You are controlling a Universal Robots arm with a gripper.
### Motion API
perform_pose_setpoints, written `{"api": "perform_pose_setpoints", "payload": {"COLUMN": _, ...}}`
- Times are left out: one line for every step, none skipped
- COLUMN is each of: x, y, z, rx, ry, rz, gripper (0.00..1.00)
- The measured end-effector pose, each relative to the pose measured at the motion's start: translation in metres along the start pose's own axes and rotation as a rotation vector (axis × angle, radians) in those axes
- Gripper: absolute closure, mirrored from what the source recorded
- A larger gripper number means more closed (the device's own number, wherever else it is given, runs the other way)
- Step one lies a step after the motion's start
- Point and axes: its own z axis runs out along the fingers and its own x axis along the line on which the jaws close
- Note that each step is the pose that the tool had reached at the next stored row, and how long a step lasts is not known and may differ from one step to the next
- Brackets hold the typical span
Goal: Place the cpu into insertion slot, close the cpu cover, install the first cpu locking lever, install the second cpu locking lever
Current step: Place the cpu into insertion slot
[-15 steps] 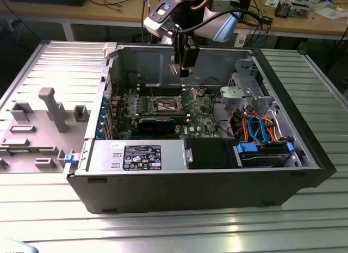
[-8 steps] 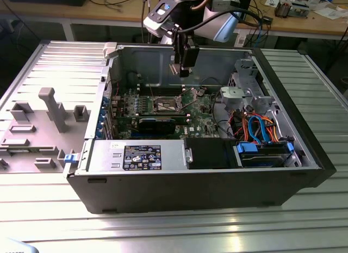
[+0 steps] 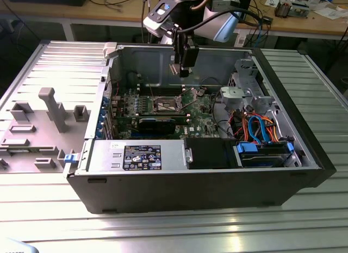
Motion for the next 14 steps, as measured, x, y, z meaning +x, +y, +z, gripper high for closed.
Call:
{"api": "perform_pose_setpoints", "payload": {"x": 0.0000, "y": 0.0000, "z": 0.0000, "rx": 0.0000, "ry": -0.0001, "rz": 0.001, "gripper": 0.45}}
{"api": "perform_pose_setpoints", "payload": {"x": 0.0000, "y": 0.0000, "z": 0.0000, "rx": 0.0000, "ry": -0.0001, "rz": 0.002, "gripper": 0.45}}
{"api": "perform_pose_setpoints", "payload": {"x": 0.0000, "y": 0.0000, "z": 0.0000, "rx": 0.0001, "ry": -0.0003, "rz": 0.004, "gripper": 0.45}}
{"api": "perform_pose_setpoints", "payload": {"x": 0.0000, "y": 0.0000, "z": 0.0000, "rx": 0.0001, "ry": -0.0003, "rz": 0.005, "gripper": 0.45}}
{"api": "perform_pose_setpoints", "payload": {"x": 0.0000, "y": 0.0000, "z": 0.0000, "rx": 0.0001, "ry": -0.0004, "rz": 0.007, "gripper": 0.45}}
{"api": "perform_pose_setpoints", "payload": {"x": 0.0000, "y": 0.0000, "z": 0.0000, "rx": 0.0002, "ry": -0.0005, "rz": 0.008, "gripper": 0.45}}
{"api": "perform_pose_setpoints", "payload": {"x": 0.0000, "y": 0.0000, "z": 0.0000, "rx": 0.0002, "ry": -0.0006, "rz": 0.009, "gripper": 0.45}}
{"api": "perform_pose_setpoints", "payload": {"x": 0.0000, "y": 0.0000, "z": 0.0000, "rx": 0.0002, "ry": -0.0006, "rz": 0.010, "gripper": 0.45}}
{"api": "perform_pose_setpoints", "payload": {"x": 0.0000, "y": 0.0000, "z": 0.0000, "rx": 0.0002, "ry": -0.0006, "rz": 0.011, "gripper": 0.45}}
{"api": "perform_pose_setpoints", "payload": {"x": 0.0000, "y": 0.0000, "z": 0.0000, "rx": 0.0003, "ry": -0.0007, "rz": 0.012, "gripper": 0.45}}
{"api": "perform_pose_setpoints", "payload": {"x": 0.0000, "y": 0.0000, "z": 0.0000, "rx": 0.0003, "ry": -0.0008, "rz": 0.013, "gripper": 0.45}}
{"api": "perform_pose_setpoints", "payload": {"x": 0.0000, "y": 0.0000, "z": 0.0000, "rx": 0.0003, "ry": -0.0009, "rz": 0.014, "gripper": 0.45}}
{"api": "perform_pose_setpoints", "payload": {"x": 0.0000, "y": 0.0000, "z": 0.0000, "rx": 0.0004, "ry": -0.0010, "rz": 0.016, "gripper": 0.45}}
{"api": "perform_pose_setpoints", "payload": {"x": 0.0000, "y": 0.0000, "z": 0.0000, "rx": 0.0004, "ry": -0.0011, "rz": 0.017, "gripper": 0.45}}
